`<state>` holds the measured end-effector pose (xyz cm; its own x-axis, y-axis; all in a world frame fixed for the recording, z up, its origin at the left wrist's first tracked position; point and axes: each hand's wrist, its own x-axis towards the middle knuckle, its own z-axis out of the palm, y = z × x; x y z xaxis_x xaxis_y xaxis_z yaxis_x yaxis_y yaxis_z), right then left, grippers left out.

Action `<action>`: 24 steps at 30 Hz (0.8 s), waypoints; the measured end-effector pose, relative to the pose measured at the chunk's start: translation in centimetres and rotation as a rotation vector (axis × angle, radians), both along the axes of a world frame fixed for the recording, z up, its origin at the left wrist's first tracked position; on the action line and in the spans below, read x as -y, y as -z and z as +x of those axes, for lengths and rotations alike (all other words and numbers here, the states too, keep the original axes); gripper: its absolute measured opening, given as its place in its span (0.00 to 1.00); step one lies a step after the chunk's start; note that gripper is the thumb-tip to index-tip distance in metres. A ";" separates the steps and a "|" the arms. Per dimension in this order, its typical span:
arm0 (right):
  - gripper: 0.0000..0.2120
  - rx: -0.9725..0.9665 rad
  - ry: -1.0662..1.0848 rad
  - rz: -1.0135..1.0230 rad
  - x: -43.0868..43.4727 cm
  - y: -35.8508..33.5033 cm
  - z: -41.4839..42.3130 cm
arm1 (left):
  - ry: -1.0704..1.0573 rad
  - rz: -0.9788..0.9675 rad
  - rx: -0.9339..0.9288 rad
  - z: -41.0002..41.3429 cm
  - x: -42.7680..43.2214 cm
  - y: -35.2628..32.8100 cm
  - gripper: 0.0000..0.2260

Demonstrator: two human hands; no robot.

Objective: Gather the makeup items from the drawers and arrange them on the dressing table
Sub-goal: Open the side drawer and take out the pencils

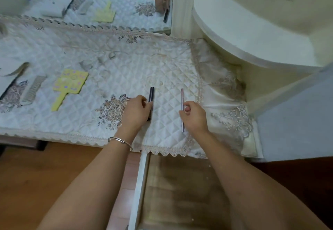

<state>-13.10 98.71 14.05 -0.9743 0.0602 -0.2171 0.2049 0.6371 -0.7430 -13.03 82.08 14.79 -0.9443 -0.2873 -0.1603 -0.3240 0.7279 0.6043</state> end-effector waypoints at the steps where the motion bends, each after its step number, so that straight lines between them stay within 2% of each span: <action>1: 0.13 -0.025 -0.012 -0.014 -0.2 -0.2 0.5 | 0.000 0.008 -0.029 0.6 0.1 -0.1 0.14; 5: 0.15 -0.153 -0.061 0.020 -1.9 -1.1 4.7 | 0.032 0.057 -0.210 5.7 0.2 -0.2 0.12; 7: 0.14 -0.152 -0.096 0.051 -3.3 -0.9 8.1 | 0.090 0.047 -0.221 10.1 -0.1 0.6 0.11; 11: 0.12 -0.014 -0.179 0.240 -6.8 1.2 17.4 | 0.366 -0.118 -0.128 18.9 0.3 4.2 0.12; 13: 0.16 0.091 -0.187 0.332 -8.1 2.5 22.2 | 0.505 -0.161 -0.105 22.1 0.9 5.9 0.12; 15: 0.20 0.169 -0.157 0.338 -9.0 3.7 26.4 | 0.576 -0.179 -0.093 24.5 1.6 6.7 0.11; 18: 0.16 0.270 -0.114 0.357 -9.8 3.5 30.9 | 0.675 -0.148 -0.161 27.4 2.6 7.2 0.07; 19: 0.17 0.265 -0.107 0.365 -9.8 3.5 32.0 | 0.700 -0.135 -0.175 28.3 3.0 7.1 0.10; 20: 0.20 0.263 -0.104 0.361 -9.7 3.5 32.9 | 0.711 -0.130 -0.179 29.1 3.2 7.0 0.15; 22: 0.36 0.242 -0.092 0.363 -9.3 3.6 34.2 | 0.714 -0.123 -0.180 30.6 3.6 6.8 0.22; 23: 0.40 0.236 -0.070 0.358 -9.2 3.8 34.6 | 0.720 -0.126 -0.175 31.2 3.8 6.9 0.23; 24: 0.39 0.230 -0.047 0.356 -9.2 4.0 34.8 | 0.731 -0.138 -0.168 31.6 3.9 7.0 0.24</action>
<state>21.70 107.87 10.05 -0.9062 0.1273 -0.4032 0.3045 0.8581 -0.4135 18.59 78.21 7.82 -0.9106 0.4133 -0.0060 0.3574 0.7945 0.4910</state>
